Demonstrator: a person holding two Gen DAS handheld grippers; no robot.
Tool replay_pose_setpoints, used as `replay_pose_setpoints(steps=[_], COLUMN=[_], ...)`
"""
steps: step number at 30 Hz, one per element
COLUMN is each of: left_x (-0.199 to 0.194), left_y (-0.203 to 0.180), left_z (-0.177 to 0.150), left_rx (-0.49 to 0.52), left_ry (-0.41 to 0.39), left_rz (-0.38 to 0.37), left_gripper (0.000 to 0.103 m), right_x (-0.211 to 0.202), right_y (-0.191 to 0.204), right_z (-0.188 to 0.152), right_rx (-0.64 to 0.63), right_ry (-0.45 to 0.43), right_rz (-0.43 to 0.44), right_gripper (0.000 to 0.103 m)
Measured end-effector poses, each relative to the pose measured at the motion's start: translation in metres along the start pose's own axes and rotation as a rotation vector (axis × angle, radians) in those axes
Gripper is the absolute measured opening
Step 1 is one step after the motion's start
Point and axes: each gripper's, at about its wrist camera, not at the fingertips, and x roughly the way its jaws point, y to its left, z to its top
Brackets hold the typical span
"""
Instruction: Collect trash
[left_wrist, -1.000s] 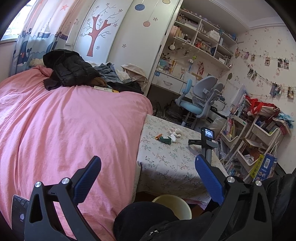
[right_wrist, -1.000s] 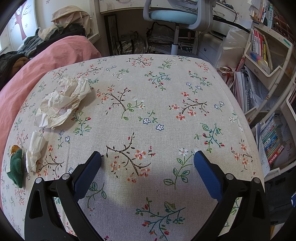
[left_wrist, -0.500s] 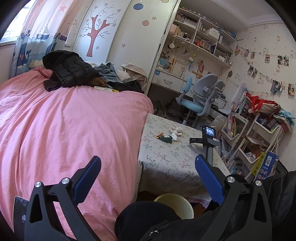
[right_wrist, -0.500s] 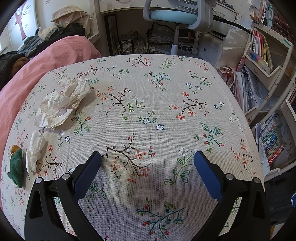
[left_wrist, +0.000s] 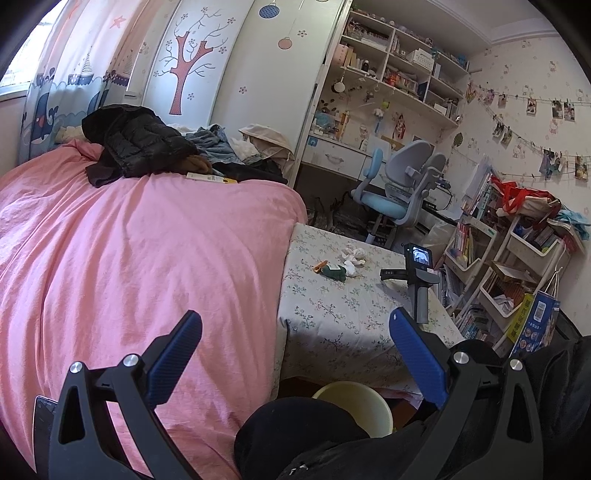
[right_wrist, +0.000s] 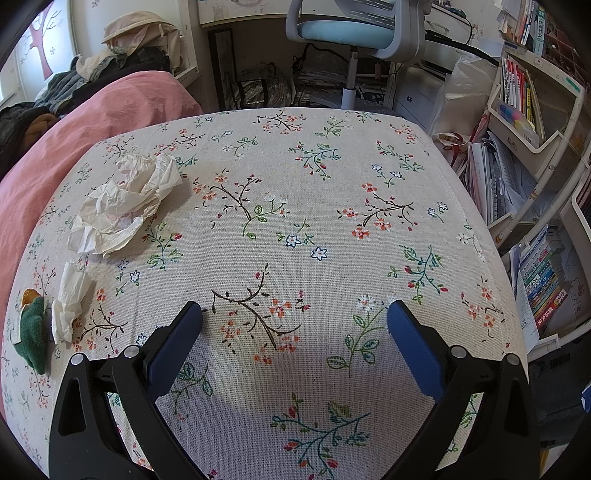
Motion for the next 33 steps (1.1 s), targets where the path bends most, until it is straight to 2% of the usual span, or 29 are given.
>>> replay_pose_setpoints(steps=[33], left_x=[0.0033], left_y=[-0.0006], left_z=[0.0024], left_rx=[0.020], left_ry=[0.019], left_rz=[0.004], left_gripper=[0.097], right_x=[0.0001], right_y=[-0.0006], right_z=[0.0001], right_rx=[0.000], right_ry=[0.000], right_rz=[0.000], right_gripper=[0.096])
